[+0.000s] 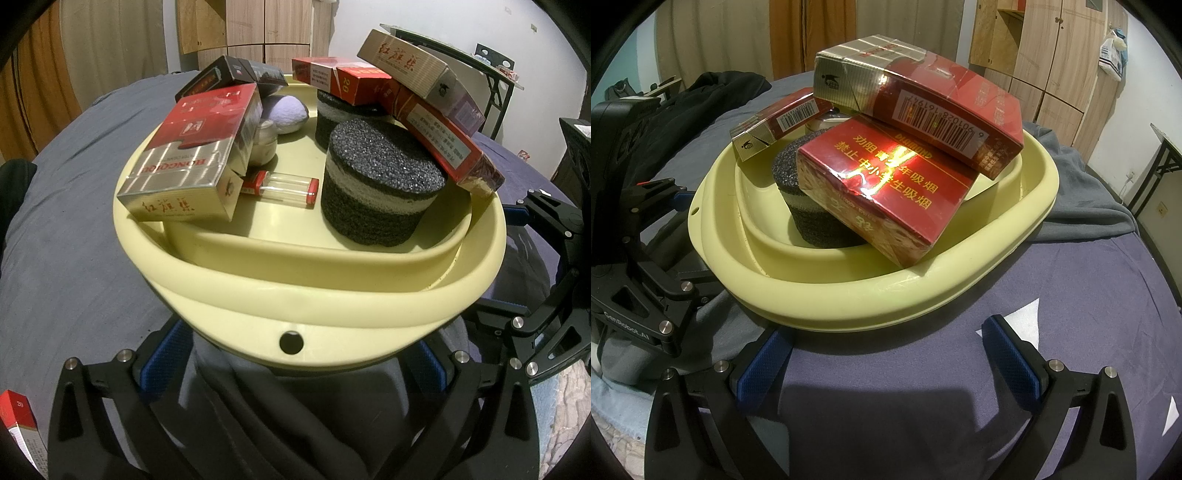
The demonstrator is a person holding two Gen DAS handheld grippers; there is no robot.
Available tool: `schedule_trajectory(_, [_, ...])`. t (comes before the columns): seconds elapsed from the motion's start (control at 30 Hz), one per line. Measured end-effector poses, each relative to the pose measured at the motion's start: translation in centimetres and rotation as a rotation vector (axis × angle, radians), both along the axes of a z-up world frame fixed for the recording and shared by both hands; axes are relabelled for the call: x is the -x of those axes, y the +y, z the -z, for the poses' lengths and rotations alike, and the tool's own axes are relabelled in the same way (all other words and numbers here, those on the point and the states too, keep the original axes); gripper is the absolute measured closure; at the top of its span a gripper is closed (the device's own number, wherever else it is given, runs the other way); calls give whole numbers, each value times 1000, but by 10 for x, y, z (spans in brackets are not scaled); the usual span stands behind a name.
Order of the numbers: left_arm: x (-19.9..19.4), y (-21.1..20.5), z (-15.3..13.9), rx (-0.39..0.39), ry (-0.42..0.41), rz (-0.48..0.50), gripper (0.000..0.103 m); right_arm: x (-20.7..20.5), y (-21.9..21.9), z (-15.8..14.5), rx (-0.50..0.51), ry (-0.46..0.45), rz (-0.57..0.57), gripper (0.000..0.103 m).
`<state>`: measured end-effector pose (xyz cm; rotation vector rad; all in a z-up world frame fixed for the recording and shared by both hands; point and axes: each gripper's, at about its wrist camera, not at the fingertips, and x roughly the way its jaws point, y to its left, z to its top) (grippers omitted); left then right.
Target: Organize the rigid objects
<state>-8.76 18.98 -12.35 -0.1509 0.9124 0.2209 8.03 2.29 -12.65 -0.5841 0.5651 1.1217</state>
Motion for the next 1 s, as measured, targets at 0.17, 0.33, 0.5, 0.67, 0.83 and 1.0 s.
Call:
schedule_trajectory(0.17, [0,0,0,0,0,0,0,0,0,0,0,0,0,0])
schedule_trajectory(0.33, [0,0,0,0,0,0,0,0,0,0,0,0,0,0])
schedule_trajectory(0.5, [0,0,0,0,0,0,0,0,0,0,0,0,0,0])
schedule_trajectory(0.67, [0,0,0,0,0,0,0,0,0,0,0,0,0,0])
schedule_trajectory(0.83, [0,0,0,-2,0,0,0,0,0,0,0,0,0,0])
schedule_trajectory(1.0, [0,-1,-1,-11,-2,0,0,0,0,0,0,0,0,0])
